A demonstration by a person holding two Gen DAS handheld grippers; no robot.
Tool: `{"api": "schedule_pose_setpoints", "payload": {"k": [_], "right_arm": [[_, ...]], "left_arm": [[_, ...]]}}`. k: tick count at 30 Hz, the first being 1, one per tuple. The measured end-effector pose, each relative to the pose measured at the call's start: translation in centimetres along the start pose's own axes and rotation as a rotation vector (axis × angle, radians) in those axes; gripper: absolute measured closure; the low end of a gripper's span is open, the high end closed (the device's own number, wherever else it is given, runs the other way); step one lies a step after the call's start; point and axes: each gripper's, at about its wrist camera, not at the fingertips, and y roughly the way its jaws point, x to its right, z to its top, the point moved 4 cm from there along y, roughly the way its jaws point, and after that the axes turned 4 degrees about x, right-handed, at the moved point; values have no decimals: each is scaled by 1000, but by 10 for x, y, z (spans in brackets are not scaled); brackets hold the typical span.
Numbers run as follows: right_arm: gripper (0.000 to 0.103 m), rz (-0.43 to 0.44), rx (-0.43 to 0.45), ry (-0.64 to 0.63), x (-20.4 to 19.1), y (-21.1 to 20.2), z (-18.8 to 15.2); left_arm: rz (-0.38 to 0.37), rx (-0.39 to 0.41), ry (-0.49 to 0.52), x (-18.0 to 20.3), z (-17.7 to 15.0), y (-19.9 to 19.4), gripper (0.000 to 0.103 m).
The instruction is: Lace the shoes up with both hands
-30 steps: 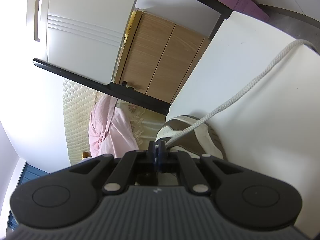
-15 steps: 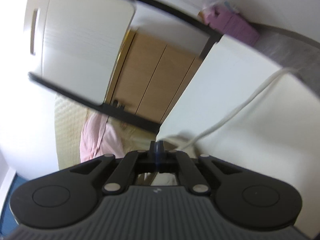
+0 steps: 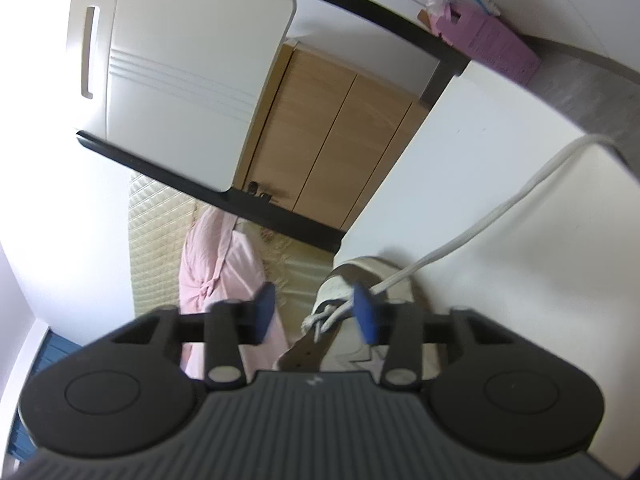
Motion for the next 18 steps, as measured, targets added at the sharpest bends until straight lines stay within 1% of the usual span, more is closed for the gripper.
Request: {"api": "schedule_pose_setpoints", "payload": {"k": [3, 5, 9, 10, 11, 12, 15, 18], "right_arm": [[61, 2, -21, 20, 1, 5, -3], [71, -4, -32, 20, 2, 8, -5], [82, -13, -58, 17, 4, 15, -8], [87, -15, -65, 12, 4, 17, -9], [96, -15, -72, 6, 3, 18, -11], [100, -15, -80, -4, 2, 20, -12], [100, -23, -66, -25, -1, 18, -12], [101, -31, -21, -32, -2, 14, -7]], "left_arm": [[-2, 0, 0, 0, 0, 0, 78], [-2, 0, 1, 0, 0, 1, 78], [-1, -2, 1, 0, 0, 2, 78], [-1, -1, 1, 0, 0, 2, 78], [-1, -1, 1, 0, 0, 2, 78], [0, -2, 1, 0, 0, 2, 78], [1, -7, -4, 0, 0, 3, 78], [0, -13, -11, 0, 0, 3, 78]]}}
